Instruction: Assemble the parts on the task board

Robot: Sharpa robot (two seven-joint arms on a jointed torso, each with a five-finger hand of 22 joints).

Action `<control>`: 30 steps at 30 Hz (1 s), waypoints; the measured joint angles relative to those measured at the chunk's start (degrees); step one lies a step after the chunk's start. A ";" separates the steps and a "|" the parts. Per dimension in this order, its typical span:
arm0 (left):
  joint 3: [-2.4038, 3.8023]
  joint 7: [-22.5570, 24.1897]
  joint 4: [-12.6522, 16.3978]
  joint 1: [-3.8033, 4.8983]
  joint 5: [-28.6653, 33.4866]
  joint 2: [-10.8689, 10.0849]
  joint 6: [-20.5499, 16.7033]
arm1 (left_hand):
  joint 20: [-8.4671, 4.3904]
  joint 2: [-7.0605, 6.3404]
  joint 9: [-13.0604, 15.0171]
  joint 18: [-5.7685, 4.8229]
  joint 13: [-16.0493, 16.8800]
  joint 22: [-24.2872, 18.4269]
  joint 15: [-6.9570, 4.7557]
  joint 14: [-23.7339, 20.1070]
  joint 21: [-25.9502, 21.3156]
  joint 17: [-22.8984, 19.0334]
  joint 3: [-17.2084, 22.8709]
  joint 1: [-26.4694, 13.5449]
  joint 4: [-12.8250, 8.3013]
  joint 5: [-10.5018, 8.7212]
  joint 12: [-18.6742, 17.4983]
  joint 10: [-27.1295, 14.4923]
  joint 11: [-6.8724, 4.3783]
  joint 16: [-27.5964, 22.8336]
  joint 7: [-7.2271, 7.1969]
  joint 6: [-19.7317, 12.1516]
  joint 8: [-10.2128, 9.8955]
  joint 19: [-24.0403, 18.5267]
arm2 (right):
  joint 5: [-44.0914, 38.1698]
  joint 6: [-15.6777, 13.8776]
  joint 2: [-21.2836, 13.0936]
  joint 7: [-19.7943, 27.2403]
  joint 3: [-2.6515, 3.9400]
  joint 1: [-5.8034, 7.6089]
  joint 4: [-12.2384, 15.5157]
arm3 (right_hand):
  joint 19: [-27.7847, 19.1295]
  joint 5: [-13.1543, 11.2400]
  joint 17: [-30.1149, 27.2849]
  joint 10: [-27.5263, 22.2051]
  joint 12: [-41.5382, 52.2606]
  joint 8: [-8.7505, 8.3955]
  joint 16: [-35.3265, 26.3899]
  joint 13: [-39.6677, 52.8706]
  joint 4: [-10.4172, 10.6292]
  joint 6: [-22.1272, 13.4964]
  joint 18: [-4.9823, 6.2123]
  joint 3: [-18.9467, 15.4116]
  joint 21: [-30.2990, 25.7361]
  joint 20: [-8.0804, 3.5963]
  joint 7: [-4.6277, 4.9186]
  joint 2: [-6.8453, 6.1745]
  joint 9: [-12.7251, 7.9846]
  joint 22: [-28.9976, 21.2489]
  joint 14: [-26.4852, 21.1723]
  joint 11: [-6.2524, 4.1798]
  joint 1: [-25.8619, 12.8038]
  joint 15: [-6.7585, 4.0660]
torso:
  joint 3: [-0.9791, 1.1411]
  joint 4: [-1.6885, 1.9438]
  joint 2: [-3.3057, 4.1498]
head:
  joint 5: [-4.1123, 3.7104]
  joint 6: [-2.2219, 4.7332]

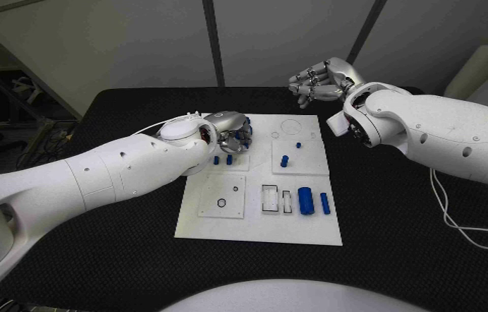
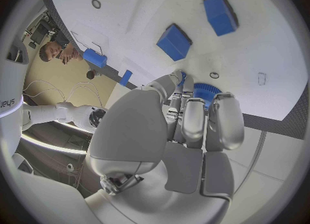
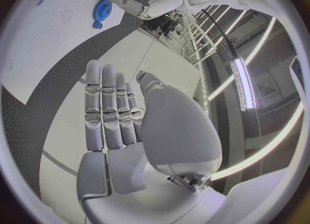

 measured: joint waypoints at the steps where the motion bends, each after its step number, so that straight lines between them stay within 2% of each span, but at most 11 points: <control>1: 0.00 0.06 0.17 0.00 0.00 -0.16 -0.13 | 0.00 0.00 -0.05 0.00 -0.01 0.00 0.00 0.00 0.00 -0.07 0.11 0.00 -0.11 0.00 -0.22 0.00 0.00 0.00 0.00 0.00 -0.17 0.00 | 0.00 0.00 0.00 0.00 0.00 0.00 0.00 | 0.00 0.00 0.00 0.00 0.00 0.00 0.00 0.00 0.00 0.00 0.00 0.00 0.00 0.00 0.00 0.00 0.00 0.00 0.00 0.00 0.00 0.00 | 0.00 0.00 0.00 | 0.00 0.01; 5: 0.18 0.25 0.93 -0.05 0.05 -0.86 -0.62 | 0.00 -0.02 -0.10 0.00 -0.16 0.00 0.00 0.00 0.00 -0.09 0.11 -0.02 -0.11 0.00 -0.47 0.00 0.00 0.00 0.00 0.00 -0.40 0.00 | 0.00 0.01 0.00 0.00 0.00 0.00 0.00 | 0.00 0.00 0.00 0.00 0.00 0.00 -0.22 -0.10 0.00 0.00 0.00 0.00 0.00 0.00 0.00 0.00 0.00 -0.01 0.00 0.00 0.00 0.00 | -0.02 0.06 0.00 | 0.00 0.04; 8: 0.83 0.41 1.63 -0.10 0.09 -1.51 -1.09 | 0.00 -0.34 -0.10 -0.01 -0.20 0.00 0.00 0.00 0.00 -0.09 0.43 -0.34 -0.13 0.00 -0.60 0.20 0.20 0.00 0.07 0.07 -0.41 0.00 | 0.01 0.02 0.01 0.00 0.00 0.00 -0.06 | 0.00 0.00 0.00 0.00 0.00 0.00 -0.22 -0.10 0.00 0.00 0.00 0.00 0.00 0.00 0.00 0.00 0.00 -0.05 0.00 0.00 0.00 0.00 | -0.02 0.07 -0.04 | 0.08 0.12; 13: 2.17 0.63 2.95 -0.08 0.12 -2.51 -1.81 | 0.00 -0.42 -0.13 0.00 -0.20 0.00 0.00 0.00 0.00 -0.09 0.44 -0.42 -0.13 0.00 -0.75 0.21 0.19 0.00 0.20 0.20 -0.43 0.00 | 0.02 0.02 0.01 0.01 0.00 -0.01 -0.20 | 0.00 0.00 0.00 0.00 0.00 0.00 -0.22 -0.10 0.00 0.00 0.00 0.00 0.00 0.00 0.00 0.00 0.00 -0.05 0.00 0.00 0.00 0.00 | -0.03 0.09 -0.07 | 0.21 0.24; 16: 3.35 0.71 3.84 -0.08 0.14 -3.28 -2.20 | 0.00 -0.42 -0.13 0.00 -0.20 0.00 0.00 0.00 0.00 -0.02 0.44 -0.42 -0.13 0.00 -1.08 0.41 0.40 0.00 0.21 0.20 -0.43 0.00 | 0.02 0.03 0.00 0.02 0.00 -0.02 -0.25 | 0.00 0.00 0.01 0.00 0.00 0.00 -0.22 -0.09 0.00 0.00 0.00 0.00 0.00 0.00 0.00 0.00 0.00 -0.04 0.00 0.00 0.00 0.00 | -0.03 0.09 -0.07 | 0.26 0.34; 19: 4.10 0.72 4.82 -0.07 0.16 -4.45 -2.44 | 0.00 -0.62 -0.13 0.00 -0.19 0.00 0.15 0.15 0.00 0.08 0.55 -0.63 -0.24 -0.20 -1.08 0.42 0.40 0.21 0.33 0.33 -0.43 0.00 | 0.02 0.03 -0.10 0.03 0.00 -0.03 -0.26 | 0.00 0.00 0.01 0.00 0.00 0.00 -0.22 -0.09 0.00 0.00 0.00 0.00 0.00 0.00 0.00 0.00 0.00 -0.04 0.00 0.00 0.00 0.00 | -0.03 0.09 -0.07 | 0.29 0.36; 24: 4.58 0.72 5.94 -0.07 0.46 -6.56 -2.46 | 0.00 -0.62 -0.14 -0.01 -0.19 0.00 0.20 0.20 0.00 0.04 0.59 -0.63 -0.28 -0.20 -1.35 0.60 0.21 0.21 0.41 0.41 -0.64 0.00 | 0.02 0.04 -0.28 0.04 0.00 -0.04 -0.27 | 0.00 0.00 0.01 0.00 0.00 0.00 -0.22 -0.09 0.00 0.00 0.00 0.00 0.00 0.00 0.00 0.00 0.00 -0.04 0.00 0.00 0.00 0.00 | -0.02 0.09 -0.07 | 0.34 0.36; 30: 4.75 0.70 6.69 -0.19 1.07 -8.85 -2.05 | 0.00 -0.87 -0.14 -0.01 -0.19 0.00 0.20 0.20 0.00 -0.19 0.59 -0.87 -0.28 -0.20 -1.35 0.61 0.20 0.21 0.41 0.41 -0.65 -0.01 | 0.02 0.04 -0.38 0.04 0.00 -0.05 -0.31 | 0.00 0.00 0.01 0.00 0.00 0.00 -0.21 -0.09 0.00 0.00 0.00 0.00 0.00 0.00 0.00 0.00 0.00 -0.03 0.00 0.00 0.00 0.00 | -0.02 0.09 -0.06 | 0.40 0.32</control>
